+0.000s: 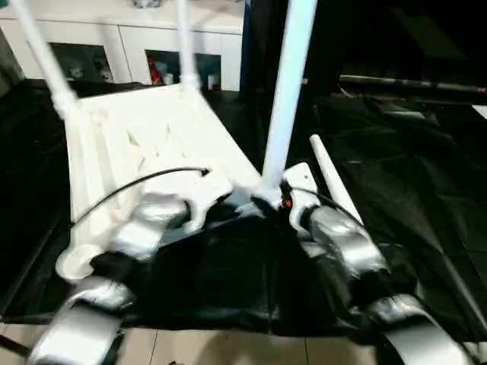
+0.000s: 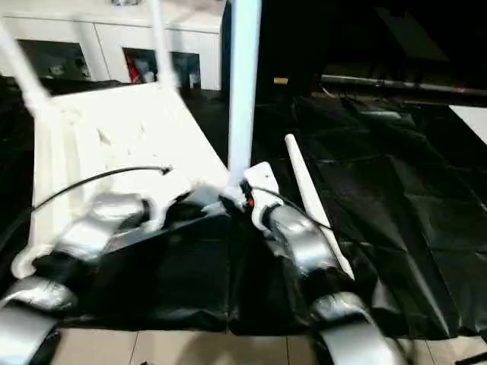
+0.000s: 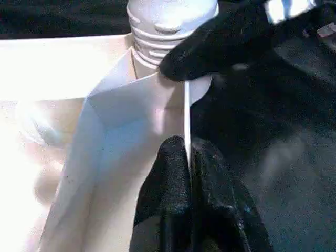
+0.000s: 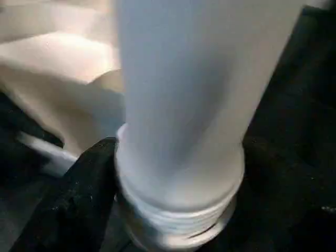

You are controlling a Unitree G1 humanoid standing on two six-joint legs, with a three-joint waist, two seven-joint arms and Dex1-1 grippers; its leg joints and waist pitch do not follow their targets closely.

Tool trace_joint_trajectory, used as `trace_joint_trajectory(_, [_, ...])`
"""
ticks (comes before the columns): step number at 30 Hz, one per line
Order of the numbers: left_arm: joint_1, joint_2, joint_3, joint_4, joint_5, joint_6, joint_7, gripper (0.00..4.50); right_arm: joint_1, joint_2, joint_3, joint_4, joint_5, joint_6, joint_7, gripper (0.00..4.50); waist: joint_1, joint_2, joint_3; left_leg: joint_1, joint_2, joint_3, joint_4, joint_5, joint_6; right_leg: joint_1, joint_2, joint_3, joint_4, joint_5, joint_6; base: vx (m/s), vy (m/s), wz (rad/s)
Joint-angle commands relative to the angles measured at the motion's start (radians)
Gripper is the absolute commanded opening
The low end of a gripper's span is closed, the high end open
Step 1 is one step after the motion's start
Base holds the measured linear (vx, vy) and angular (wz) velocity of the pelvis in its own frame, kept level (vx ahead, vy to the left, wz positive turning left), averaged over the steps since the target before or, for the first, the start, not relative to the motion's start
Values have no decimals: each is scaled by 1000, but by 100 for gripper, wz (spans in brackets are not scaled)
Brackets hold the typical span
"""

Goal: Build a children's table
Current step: Rotate leg to tighten

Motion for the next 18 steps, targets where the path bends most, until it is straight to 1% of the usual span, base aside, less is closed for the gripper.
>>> trace_joint_trajectory(1, [32, 0, -9, -7, -45, -21, -77, 0, 6, -25, 6, -32, 3, 0, 55, 379, 4, -3, -52, 6, 19, 3, -58, -195, 35, 39, -50, 33, -71, -48, -210, 0, 0, 0])
trace_joint_trajectory(3, [50, 37, -20, -46, -61, -15, -144, 0, 28, -72, 21, -87, 19, 16, 147, 379, 6, -1, -52, 11, 21, 4, -57, -192, 41, 37, -49, 33, -69, -27, -224, 0, 0, 0])
trace_joint_trajectory(4, [63, 62, -22, -78, -78, -1, -196, 0, 41, -107, 31, -127, 31, 26, 206, 379, 6, -2, -52, 10, 20, 5, -56, -187, 44, 37, -48, 33, -67, -16, -226, 0, 0, 0])
trace_joint_trajectory(5, [65, 66, -22, -83, -82, 2, -206, 0, 43, -113, 33, -134, 34, 28, 218, 379, 12, -2, -54, 11, 22, 5, -55, -174, 50, 41, -49, 33, -64, 8, -230, 0, 0, 0])
trace_joint_trajectory(6, [68, 71, -21, -90, -88, 9, -220, 0, 45, -122, 36, -142, 38, 30, 235, 379, 14, -2, -53, 11, 21, 7, -54, -155, 57, 40, -47, 32, -62, 36, -235, 0, 0, 0])
trace_joint_trajectory(8, [76, 83, -19, -108, -99, 26, -248, 0, 49, -136, 37, -160, 48, 41, 266, 379, 18, -4, -55, 12, 20, 9, -51, -137, 63, 40, -48, 33, -59, 60, -244, 0, 0, 0])
trace_joint_trajectory(10, [82, 89, -19, -117, -102, 33, -261, 0, 52, -139, 36, -168, 56, 47, 287, 379, 19, -7, -54, 11, 20, 10, -52, -139, 62, 41, -49, 32, -60, 47, -246, 0, 0, 0])
trace_joint_trajectory(12, [89, 92, -19, -126, -105, 38, -266, 0, 54, -140, 41, -171, 51, 50, 300, 354, 19, -6, -54, 11, 21, 9, -52, -143, 57, 41, -51, 32, -61, 31, -243, 0, 0, 0])
trace_joint_trajectory(13, [92, 93, -19, -129, -106, 40, -266, 0, 55, -137, 42, -171, 51, 55, 300, 345, 18, -9, -53, 10, 21, 9, -53, -145, 55, 41, -51, 32, -61, 26, -242, 0, 0, 0])
trace_joint_trajectory(14, [93, 93, -20, -131, -106, 41, -265, 0, 55, -136, 43, -172, 53, 58, 299, 335, 19, -8, -53, 11, 20, 9, -53, -148, 53, 40, -51, 32, -62, 15, -240, 0, 0, 0])
trace_joint_trajectory(16, [98, 92, -19, -140, -106, 48, -267, 0, 55, -131, 45, -173, 55, 59, 297, 335, 19, -9, -53, 12, 20, 9, -53, -144, 51, 41, -51, 33, -62, 12, -237, 0, 0, 0])
trace_joint_trajectory(18, [100, 92, -19, -144, -107, 52, -267, 0, 56, -127, 45, -175, 57, 62, 298, 304, 19, -8, -53, 12, 20, 9, -52, -140, 51, 40, -51, 33, -60, 18, -238, 0, 0, 0])
